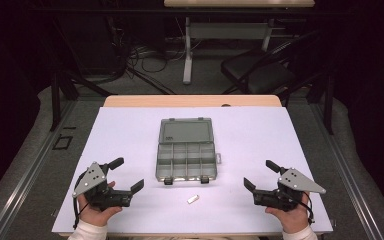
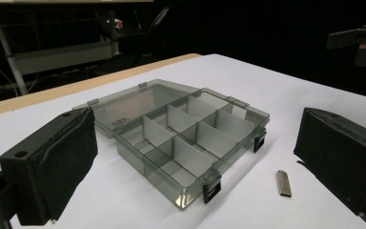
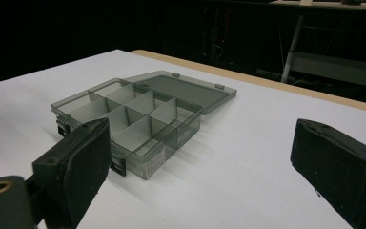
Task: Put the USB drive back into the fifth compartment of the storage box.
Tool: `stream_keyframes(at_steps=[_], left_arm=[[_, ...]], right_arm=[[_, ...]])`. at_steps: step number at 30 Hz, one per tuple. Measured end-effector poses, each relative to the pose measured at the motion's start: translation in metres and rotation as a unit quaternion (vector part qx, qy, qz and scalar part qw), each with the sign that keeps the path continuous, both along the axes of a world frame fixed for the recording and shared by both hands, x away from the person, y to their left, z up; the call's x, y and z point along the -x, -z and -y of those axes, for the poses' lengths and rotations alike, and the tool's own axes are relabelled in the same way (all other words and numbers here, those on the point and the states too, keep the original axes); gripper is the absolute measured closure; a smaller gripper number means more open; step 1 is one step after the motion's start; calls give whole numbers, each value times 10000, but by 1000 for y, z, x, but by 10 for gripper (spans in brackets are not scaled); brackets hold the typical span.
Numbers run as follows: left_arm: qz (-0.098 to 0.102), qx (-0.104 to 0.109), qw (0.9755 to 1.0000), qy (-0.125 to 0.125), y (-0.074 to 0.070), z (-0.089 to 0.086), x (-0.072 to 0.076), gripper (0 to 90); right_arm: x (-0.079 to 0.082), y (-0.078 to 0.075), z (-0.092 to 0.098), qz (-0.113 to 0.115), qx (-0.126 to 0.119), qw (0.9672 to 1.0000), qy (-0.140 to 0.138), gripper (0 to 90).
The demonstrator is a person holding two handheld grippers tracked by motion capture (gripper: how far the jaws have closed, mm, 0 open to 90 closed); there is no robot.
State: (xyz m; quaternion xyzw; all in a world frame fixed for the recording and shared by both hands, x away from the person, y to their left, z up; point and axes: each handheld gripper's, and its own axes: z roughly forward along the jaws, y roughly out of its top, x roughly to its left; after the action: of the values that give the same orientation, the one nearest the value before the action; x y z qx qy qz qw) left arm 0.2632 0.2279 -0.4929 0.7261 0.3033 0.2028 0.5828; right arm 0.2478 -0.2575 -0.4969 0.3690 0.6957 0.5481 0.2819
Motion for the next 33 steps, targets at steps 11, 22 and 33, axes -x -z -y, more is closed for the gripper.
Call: stream_keyframes(at_steps=[11, 22, 33], left_arm=[[-307, -61, 9994, 176, 2, 8, -1, 5], [-537, -161, 9977, 382, -2, 22, 2, 5], [-656, -230, 9955, 649, -12, 41, -3, 5]], right_arm=[[-4, 3, -4, 0, 90, 9999, -66, 68], [-7, 4, -10, -1, 194, 9996, -190, 68], [-8, 3, -8, -47, 118, 9998, -134, 79]])
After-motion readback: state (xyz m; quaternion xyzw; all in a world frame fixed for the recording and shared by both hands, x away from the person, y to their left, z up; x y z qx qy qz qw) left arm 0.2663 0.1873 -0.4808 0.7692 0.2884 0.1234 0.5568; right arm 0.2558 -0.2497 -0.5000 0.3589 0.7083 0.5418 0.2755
